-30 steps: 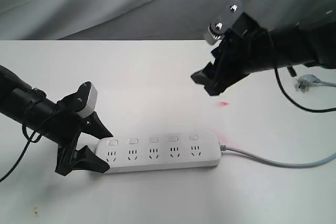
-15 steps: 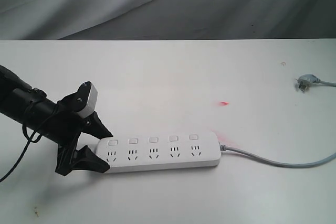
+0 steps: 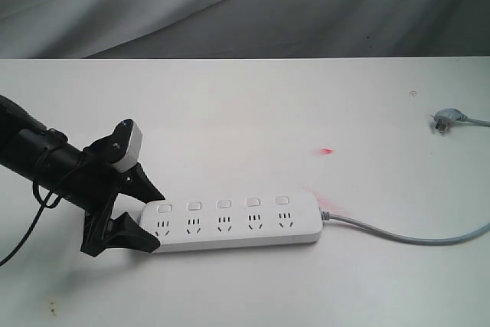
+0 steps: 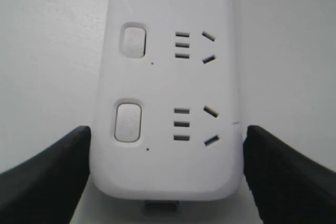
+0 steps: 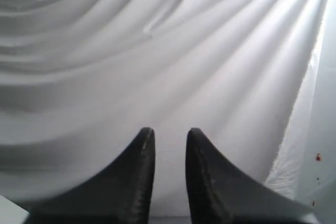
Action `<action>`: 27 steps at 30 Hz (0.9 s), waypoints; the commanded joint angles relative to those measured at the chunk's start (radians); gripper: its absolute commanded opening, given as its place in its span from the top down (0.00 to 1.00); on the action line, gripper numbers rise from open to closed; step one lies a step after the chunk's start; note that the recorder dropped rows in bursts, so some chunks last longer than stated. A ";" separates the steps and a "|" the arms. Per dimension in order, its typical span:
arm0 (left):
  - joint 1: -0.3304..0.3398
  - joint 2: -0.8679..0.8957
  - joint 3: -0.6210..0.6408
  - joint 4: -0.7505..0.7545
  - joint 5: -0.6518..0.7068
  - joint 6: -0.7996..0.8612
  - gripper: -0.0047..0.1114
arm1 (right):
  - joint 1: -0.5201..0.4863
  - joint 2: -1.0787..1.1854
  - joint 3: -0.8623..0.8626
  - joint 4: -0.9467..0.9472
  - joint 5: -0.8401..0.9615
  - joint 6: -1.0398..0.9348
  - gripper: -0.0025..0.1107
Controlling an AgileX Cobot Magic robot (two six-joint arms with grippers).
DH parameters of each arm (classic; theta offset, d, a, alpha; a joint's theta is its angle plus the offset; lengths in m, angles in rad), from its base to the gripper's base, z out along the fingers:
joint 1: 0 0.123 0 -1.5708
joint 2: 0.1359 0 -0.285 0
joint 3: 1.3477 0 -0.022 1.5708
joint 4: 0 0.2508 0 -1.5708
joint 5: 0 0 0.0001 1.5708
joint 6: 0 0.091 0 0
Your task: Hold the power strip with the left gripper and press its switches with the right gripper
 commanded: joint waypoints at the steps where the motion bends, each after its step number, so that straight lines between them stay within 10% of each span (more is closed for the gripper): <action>1: -0.006 0.002 0.001 0.019 -0.016 0.009 0.55 | 0.000 -0.093 0.004 -0.056 0.083 0.007 0.92; 27: -0.006 0.002 0.001 0.019 -0.016 0.009 0.55 | 0.000 -0.418 0.004 -0.158 0.167 0.272 0.98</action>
